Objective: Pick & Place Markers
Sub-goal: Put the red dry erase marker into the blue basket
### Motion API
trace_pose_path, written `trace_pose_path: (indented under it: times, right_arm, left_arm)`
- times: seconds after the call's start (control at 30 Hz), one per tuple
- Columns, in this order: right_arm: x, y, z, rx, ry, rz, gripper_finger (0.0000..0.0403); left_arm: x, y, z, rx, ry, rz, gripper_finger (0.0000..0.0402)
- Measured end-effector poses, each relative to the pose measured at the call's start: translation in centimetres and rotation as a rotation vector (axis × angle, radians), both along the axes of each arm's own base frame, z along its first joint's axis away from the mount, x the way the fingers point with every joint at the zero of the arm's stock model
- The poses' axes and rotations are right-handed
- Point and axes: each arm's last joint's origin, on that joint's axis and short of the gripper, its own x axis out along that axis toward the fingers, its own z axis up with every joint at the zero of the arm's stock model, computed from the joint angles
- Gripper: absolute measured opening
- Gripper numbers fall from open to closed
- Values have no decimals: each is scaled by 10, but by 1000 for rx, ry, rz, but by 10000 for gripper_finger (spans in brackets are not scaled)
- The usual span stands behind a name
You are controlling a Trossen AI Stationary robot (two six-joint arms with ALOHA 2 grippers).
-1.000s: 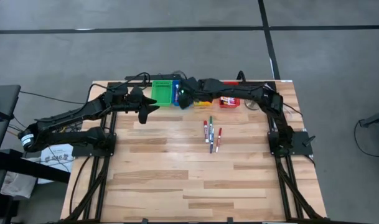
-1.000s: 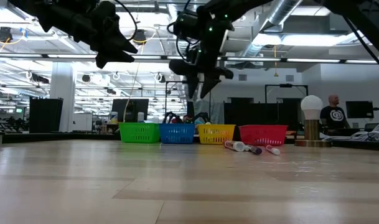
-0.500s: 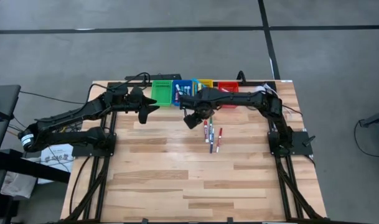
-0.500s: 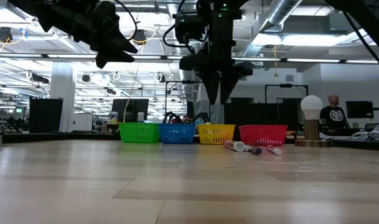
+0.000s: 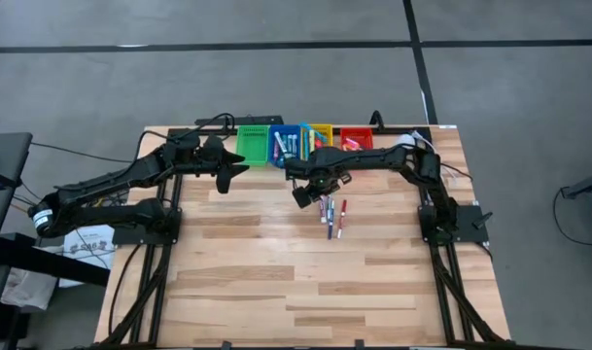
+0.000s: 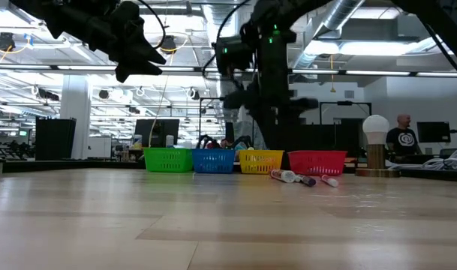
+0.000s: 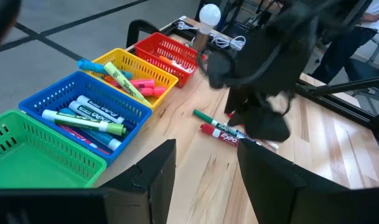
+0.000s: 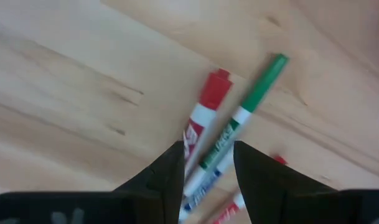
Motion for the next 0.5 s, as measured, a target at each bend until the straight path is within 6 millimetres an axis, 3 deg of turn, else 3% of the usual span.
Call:
trace_pose_path:
  times: [0.13,0.5]
  right_arm:
    - [3,3,-15,-2,-52,-10,127]
    - [3,7,-16,-33,-43,22,127]
  left_arm:
    - [0,0,0,0,0,0,173]
    - [0,0,0,0,0,-1,173]
